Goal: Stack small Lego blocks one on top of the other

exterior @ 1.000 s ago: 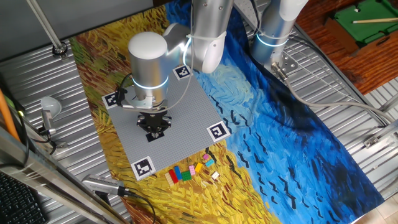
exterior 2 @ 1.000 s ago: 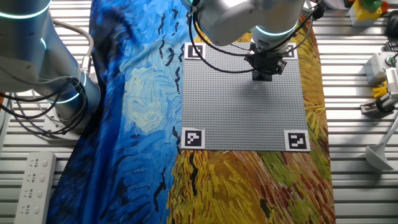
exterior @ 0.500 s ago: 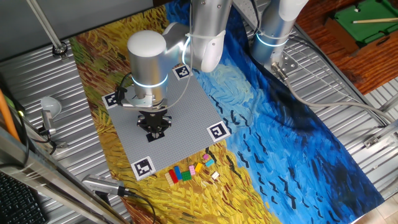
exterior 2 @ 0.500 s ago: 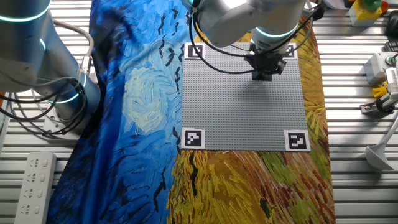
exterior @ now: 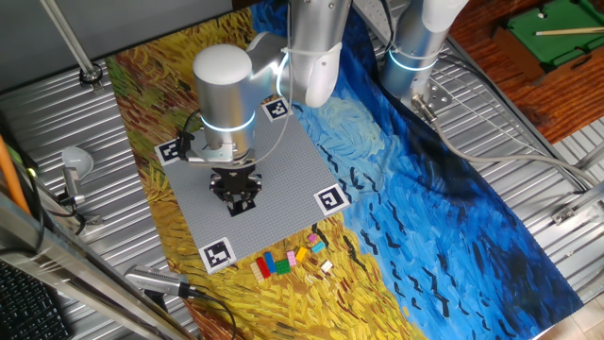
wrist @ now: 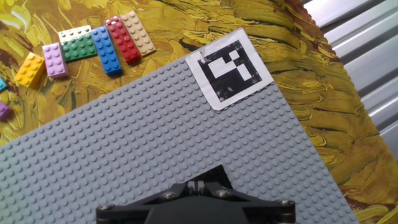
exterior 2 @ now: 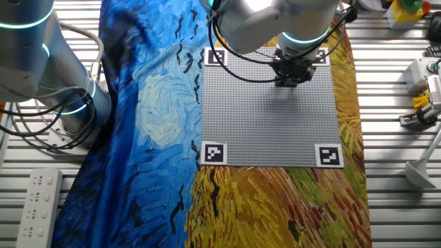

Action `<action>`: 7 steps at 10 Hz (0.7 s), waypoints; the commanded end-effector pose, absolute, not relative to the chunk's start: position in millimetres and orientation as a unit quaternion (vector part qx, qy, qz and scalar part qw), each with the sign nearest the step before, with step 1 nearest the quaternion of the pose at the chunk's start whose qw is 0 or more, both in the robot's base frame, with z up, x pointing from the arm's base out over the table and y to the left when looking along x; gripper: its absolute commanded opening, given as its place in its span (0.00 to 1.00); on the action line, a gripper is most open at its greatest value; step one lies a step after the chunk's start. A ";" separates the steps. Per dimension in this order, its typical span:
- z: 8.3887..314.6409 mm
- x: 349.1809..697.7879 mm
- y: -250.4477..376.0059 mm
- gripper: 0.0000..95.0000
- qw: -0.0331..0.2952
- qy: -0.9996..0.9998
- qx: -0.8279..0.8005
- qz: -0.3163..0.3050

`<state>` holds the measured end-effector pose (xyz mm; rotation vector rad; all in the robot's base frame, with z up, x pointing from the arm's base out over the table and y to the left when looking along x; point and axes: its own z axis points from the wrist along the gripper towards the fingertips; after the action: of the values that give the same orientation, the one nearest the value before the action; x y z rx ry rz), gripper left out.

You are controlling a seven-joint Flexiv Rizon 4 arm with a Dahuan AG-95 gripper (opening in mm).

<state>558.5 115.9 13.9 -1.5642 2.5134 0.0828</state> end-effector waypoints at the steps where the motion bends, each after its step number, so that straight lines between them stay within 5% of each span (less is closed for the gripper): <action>1: 12.7 557.8 114.7 0.00 0.089 0.846 -0.525 0.027; 7: 12.8 557.9 114.7 0.00 0.089 0.851 -0.517 0.025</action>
<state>557.9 115.4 13.5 -1.5395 2.5307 0.0778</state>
